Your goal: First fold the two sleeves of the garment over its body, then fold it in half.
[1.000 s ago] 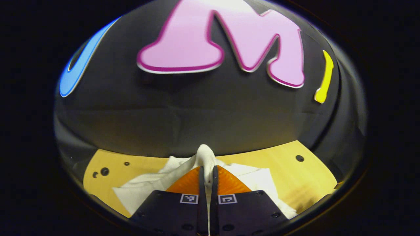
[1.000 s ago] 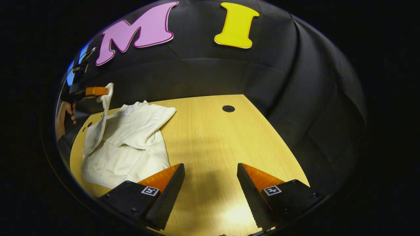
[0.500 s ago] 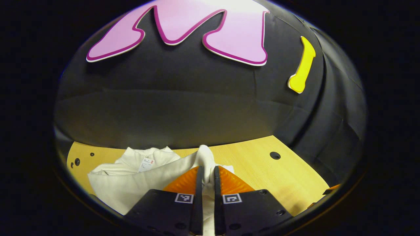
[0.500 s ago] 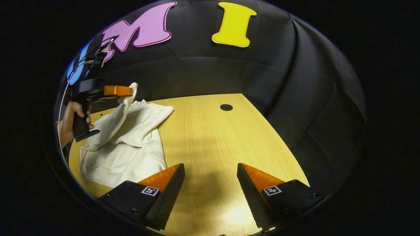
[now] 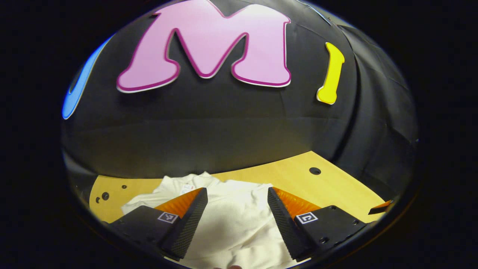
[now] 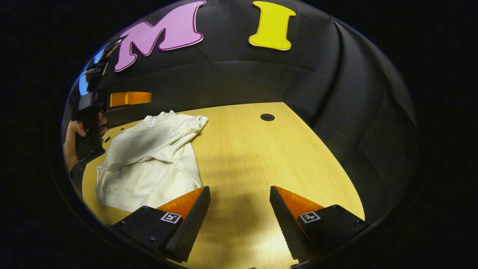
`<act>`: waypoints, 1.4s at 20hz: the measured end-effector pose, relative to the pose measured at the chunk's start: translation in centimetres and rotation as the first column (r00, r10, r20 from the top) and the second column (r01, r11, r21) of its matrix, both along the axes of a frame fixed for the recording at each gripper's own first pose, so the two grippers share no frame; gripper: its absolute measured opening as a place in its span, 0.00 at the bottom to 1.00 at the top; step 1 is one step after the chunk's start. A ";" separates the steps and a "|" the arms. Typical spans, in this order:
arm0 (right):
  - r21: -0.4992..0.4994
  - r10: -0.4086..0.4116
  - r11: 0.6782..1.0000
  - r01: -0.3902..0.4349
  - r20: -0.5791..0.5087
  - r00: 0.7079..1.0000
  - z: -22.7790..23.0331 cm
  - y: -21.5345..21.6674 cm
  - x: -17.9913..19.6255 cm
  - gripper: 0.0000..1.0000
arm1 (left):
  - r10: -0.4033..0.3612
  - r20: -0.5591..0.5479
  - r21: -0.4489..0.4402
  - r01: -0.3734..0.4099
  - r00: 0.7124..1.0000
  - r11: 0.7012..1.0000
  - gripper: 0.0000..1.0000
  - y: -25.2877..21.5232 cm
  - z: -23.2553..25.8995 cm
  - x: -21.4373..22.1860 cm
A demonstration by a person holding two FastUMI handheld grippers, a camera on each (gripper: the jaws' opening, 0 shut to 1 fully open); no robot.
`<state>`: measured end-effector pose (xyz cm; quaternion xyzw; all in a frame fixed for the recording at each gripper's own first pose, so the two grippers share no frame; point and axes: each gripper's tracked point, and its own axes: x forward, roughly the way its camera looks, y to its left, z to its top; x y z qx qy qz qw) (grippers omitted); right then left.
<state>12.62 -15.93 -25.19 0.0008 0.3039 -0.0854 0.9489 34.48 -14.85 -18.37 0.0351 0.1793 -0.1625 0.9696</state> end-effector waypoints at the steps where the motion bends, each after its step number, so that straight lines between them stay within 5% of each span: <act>1: 0.008 0.010 1.000 -0.010 -0.004 1.000 -0.2 0.6 0.0 0.98 | 0.023 -0.013 0.001 -0.023 1.000 1.000 0.99 1.8 -0.6 -1.2; 6: 0.029 0.068 0.997 -0.067 -0.029 0.997 -1.3 3.5 0.2 0.98 | 0.185 -0.111 0.031 -0.182 0.976 0.983 0.98 11.8 -5.1 -7.3; 14: 0.075 0.139 0.988 -0.133 -0.093 0.986 -4.2 7.6 0.8 0.99 | 0.415 -0.258 0.083 -0.408 0.873 0.909 0.99 23.7 -12.0 -17.5; 21: 0.090 0.174 0.983 -0.160 -0.179 0.968 -7.8 9.3 0.0 0.99 | 0.459 -0.357 0.095 -0.457 0.814 0.884 0.99 25.8 -16.9 -22.7; 28: 0.034 0.176 0.984 -0.172 -0.203 0.963 -9.2 9.6 -0.1 0.99 | 0.434 -0.366 0.114 -0.423 0.823 0.899 0.99 25.1 -18.4 -23.5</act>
